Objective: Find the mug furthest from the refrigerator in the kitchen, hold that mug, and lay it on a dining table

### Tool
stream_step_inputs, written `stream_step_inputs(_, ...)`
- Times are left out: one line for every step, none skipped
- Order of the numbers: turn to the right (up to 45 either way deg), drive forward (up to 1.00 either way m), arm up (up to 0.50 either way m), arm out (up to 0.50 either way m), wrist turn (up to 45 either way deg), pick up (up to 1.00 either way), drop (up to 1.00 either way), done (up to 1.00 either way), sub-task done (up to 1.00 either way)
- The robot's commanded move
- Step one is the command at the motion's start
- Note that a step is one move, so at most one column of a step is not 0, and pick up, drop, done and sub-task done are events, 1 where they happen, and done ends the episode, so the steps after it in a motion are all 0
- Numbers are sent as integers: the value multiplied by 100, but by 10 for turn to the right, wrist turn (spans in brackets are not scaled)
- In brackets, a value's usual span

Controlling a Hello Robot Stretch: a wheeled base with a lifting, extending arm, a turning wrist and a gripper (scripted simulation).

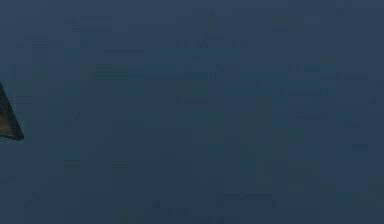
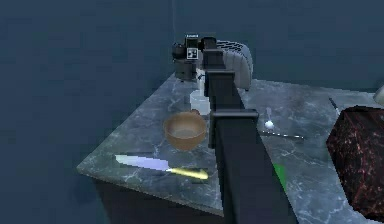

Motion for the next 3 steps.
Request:
stream_step_inputs(0,0,-16,0,0,0,0,0,0)
stream_step_inputs(0,0,0,0,0,100,0,0,0)
stream_step_inputs(0,0,10,0,0,0,0,0,0)
